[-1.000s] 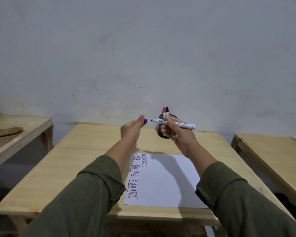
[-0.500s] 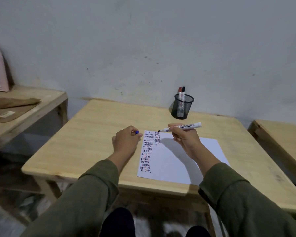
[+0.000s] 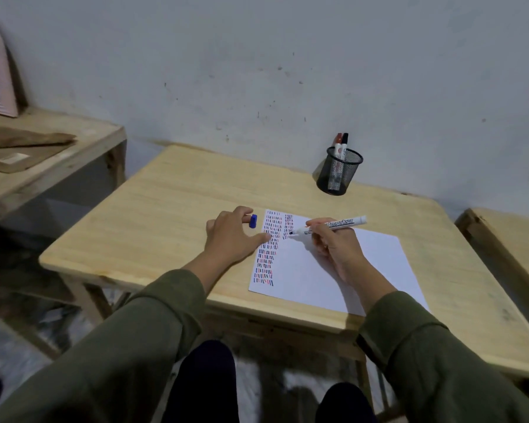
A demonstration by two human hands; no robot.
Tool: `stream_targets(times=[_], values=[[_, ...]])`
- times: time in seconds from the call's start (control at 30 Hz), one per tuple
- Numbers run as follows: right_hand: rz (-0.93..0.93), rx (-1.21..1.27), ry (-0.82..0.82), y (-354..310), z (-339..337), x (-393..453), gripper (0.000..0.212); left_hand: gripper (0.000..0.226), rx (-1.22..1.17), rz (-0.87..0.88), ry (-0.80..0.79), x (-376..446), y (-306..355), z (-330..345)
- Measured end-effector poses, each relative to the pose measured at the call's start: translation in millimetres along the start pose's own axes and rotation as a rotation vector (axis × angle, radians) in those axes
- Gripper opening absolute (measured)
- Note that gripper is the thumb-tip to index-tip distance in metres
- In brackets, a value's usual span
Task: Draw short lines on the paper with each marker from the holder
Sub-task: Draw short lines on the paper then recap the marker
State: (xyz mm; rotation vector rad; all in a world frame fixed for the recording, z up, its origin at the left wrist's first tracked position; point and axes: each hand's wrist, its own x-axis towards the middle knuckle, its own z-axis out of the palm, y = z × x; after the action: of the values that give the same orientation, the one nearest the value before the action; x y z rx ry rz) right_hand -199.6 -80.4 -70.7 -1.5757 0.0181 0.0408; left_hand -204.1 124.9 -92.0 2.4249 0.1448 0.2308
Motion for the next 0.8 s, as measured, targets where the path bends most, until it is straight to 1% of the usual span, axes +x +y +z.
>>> stream_targets(times=[0.1,0.3,0.8], values=[[-0.036,-0.049,0.0,2.6,1.0,-0.9,0.014,0.079,0.031,0.01,-0.007,1.2,-0.7,0.2],[-0.074,-0.161,0.014,11.6,-2.2,4.3,0.013,0.081,0.015,0.006,-0.001,1.2,0.0,0.7],[-0.074,-0.198,0.02,11.3,-1.3,3.2,0.013,0.082,0.008,0.006,0.01,0.4,0.7,0.4]])
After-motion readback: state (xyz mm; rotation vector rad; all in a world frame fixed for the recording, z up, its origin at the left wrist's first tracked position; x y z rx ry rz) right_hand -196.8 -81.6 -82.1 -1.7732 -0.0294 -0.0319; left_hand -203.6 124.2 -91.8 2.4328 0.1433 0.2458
